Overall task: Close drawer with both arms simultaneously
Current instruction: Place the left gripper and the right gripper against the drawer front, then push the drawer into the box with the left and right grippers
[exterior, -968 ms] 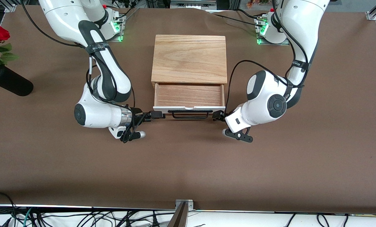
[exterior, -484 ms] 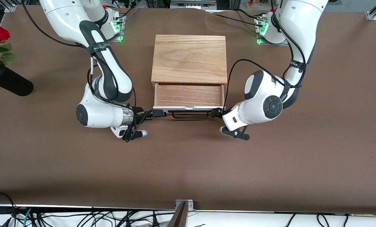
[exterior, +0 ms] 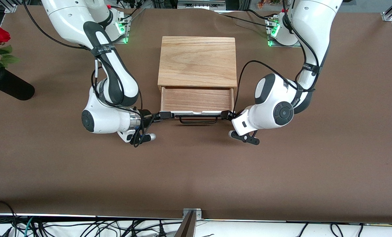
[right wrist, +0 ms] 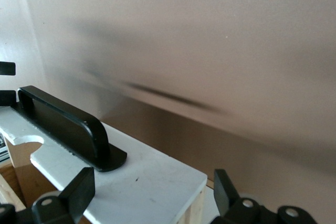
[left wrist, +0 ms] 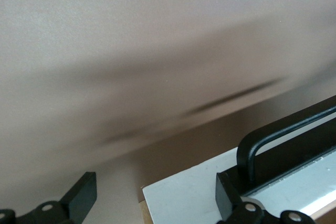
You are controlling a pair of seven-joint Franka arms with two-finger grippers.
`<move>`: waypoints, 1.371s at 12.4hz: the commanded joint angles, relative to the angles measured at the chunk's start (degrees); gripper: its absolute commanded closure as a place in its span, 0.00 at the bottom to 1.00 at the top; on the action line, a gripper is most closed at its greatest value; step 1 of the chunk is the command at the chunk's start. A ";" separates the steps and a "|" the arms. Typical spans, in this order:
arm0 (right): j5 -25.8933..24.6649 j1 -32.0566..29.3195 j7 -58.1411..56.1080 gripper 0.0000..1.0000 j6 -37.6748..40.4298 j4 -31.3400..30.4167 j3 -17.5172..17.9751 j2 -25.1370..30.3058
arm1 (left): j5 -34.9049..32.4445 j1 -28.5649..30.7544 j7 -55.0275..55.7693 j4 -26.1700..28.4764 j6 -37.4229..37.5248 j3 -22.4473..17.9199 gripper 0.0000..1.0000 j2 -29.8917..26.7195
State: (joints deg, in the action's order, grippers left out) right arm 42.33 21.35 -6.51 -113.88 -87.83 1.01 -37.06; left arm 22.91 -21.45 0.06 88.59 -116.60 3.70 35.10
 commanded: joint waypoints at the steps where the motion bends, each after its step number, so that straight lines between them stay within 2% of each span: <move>1: 1.36 0.01 -3.24 0.00 1.64 -1.20 0.05 -0.03 | 1.79 -0.35 -0.06 0.97 2.95 0.25 0.00 -0.73; 5: 1.27 0.10 -3.69 0.00 2.96 -1.99 -0.04 -0.03 | 1.79 -0.35 0.03 1.15 4.09 0.60 0.00 -0.73; 9: 1.18 0.01 -7.63 0.00 10.24 -5.76 -0.04 2.07 | 1.88 -0.35 0.12 1.15 6.20 0.96 0.00 -0.73; 14: 0.48 0.10 -7.64 0.00 16.23 -8.76 -0.39 3.66 | 1.88 -0.35 0.12 1.15 10.86 0.96 0.00 -1.52; 17: 0.48 0.01 -7.73 0.00 18.94 -12.01 -0.31 5.24 | 1.88 -0.26 0.12 1.15 16.91 1.74 0.00 -1.61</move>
State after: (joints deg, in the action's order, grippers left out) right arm 42.90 21.33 -12.13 -98.46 -94.63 0.96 -35.42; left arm 23.01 -21.63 0.55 88.78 -103.09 4.99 34.86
